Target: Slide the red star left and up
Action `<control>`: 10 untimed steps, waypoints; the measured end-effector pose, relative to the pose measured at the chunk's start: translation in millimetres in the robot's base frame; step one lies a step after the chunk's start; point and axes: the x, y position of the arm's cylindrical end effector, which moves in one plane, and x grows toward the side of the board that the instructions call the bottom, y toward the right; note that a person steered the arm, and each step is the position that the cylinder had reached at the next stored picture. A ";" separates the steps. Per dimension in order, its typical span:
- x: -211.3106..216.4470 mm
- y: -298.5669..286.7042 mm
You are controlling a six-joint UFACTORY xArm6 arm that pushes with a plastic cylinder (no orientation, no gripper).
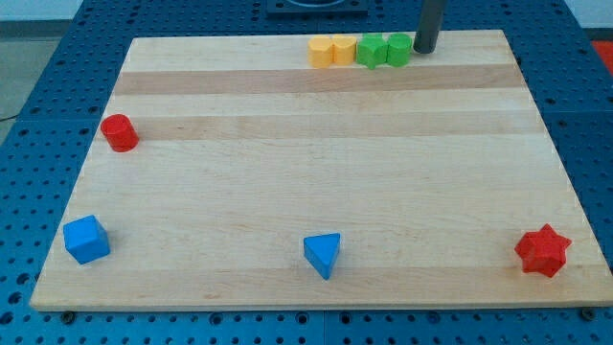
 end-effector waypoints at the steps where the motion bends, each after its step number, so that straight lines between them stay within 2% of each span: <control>1: 0.0 0.0; 2: 13.4 18.7; 5: 189.7 180.9; 6: 212.5 182.3; 8: 312.9 182.1; 10: 367.6 165.6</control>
